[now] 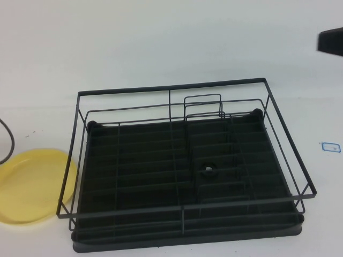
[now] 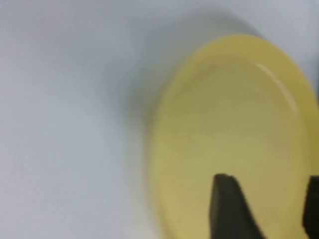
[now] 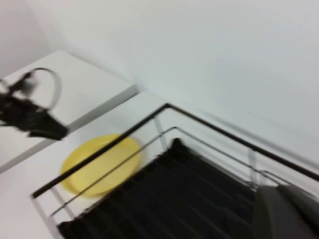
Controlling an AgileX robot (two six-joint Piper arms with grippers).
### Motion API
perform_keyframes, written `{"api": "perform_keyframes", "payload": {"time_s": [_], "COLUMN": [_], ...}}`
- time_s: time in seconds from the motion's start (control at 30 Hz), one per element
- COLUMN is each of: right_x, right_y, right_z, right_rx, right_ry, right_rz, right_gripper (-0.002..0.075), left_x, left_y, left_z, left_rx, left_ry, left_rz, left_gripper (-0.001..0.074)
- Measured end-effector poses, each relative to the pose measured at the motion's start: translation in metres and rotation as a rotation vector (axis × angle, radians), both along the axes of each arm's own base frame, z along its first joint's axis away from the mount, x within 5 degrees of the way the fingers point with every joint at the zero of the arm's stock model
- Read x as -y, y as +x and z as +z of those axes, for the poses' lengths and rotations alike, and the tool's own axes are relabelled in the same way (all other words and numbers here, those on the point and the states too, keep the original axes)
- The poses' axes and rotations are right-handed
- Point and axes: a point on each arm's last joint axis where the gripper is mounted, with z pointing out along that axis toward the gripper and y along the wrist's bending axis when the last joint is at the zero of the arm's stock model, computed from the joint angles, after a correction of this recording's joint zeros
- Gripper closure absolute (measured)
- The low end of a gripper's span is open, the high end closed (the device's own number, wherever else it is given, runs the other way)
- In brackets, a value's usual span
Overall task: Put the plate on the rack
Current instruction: Pick up the plate from the table
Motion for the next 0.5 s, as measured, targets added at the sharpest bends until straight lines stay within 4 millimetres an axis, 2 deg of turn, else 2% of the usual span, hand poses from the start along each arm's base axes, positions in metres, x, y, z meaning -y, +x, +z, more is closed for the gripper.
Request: {"api": "perform_keyframes", "payload": {"time_s": [0.1,0.17,0.4,0.5], "right_x": [-0.014,-0.021,-0.03,-0.03], "right_y": [-0.002,-0.004,-0.006,-0.006], "right_z": [0.0,0.0,0.0,0.0], "right_rx": [0.01,0.017,0.024,0.024], "right_ry": [-0.006,-0.009,-0.013,-0.013], "right_rz": [0.051,0.075,0.11,0.11], "right_gripper": [0.0728,0.0728,0.0728,0.0728], "left_x": [-0.006,-0.009,-0.013,-0.014], "left_y": [0.003,0.004,0.01,0.016], "left_z": [-0.013,-0.023,-0.061,-0.069], "left_rx": [-0.033,-0.055,-0.121,-0.088], "left_ry": [0.015,0.015,-0.042,-0.081], "left_rz": [0.038,0.054,0.088,0.094], "left_gripper": [0.0361,0.0339,0.0323,0.0323]}}
